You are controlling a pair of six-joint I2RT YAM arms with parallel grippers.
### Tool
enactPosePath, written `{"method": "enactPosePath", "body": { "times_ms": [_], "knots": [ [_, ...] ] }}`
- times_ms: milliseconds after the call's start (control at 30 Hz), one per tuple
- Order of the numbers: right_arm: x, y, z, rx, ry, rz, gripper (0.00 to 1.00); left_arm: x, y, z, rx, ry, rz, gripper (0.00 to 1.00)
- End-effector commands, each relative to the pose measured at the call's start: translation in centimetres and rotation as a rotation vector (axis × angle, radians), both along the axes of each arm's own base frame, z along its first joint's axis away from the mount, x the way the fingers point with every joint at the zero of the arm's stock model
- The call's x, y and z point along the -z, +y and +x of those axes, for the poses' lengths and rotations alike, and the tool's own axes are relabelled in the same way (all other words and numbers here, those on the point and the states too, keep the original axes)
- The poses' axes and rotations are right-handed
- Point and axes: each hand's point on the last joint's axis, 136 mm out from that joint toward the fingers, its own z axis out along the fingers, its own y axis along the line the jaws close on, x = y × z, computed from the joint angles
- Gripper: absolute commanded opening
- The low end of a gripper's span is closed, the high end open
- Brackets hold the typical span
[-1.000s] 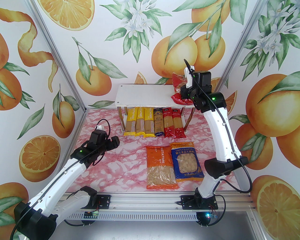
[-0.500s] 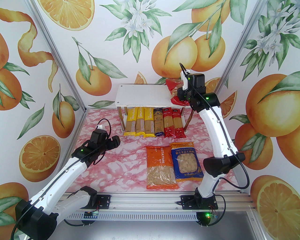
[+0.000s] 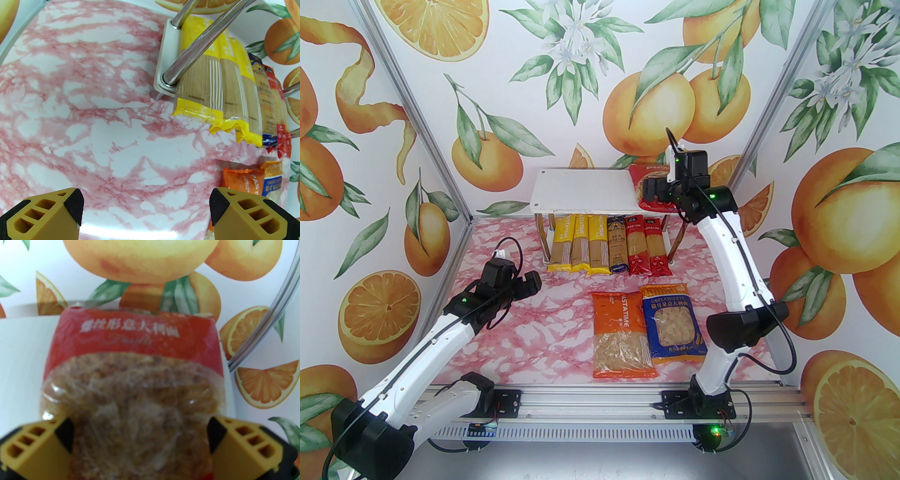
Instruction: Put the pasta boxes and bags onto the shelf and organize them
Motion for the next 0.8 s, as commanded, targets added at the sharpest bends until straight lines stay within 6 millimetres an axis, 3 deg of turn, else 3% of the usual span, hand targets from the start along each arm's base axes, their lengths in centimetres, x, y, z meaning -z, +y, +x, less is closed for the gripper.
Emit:
{"method": "enactPosePath", "body": {
  "times_ms": [0,200,267,433,633,767],
  "knots": [
    [-3.6,0.7,-1.0,-0.036,-0.075,0.132,1.0,-1.3,0.0,0.5,0.001,-0.045,-0.008,0.93],
    [-7.2,0.8,-3.1,-0.044,-0.197,0.259,1.0,-1.4,0.3,0.4,-0.004,-0.052,0.004,0.93],
    [-7.5,1.0,-3.6,-0.055,-0.207,0.285,0.93,-1.4,0.4,0.4,-0.006,-0.052,0.004,0.93],
    [-5.8,-0.6,-4.1,0.032,-0.179,0.255,0.65,-1.2,0.5,0.3,-0.007,-0.049,0.007,0.93],
    [-2.4,-2.9,-4.4,0.146,-0.096,0.229,0.27,-1.3,0.7,0.2,-0.011,-0.052,0.014,0.93],
    [0.2,-4.3,-4.4,0.202,-0.037,0.222,0.13,-1.3,0.7,0.2,-0.007,-0.051,0.021,0.93]
  ]
}}
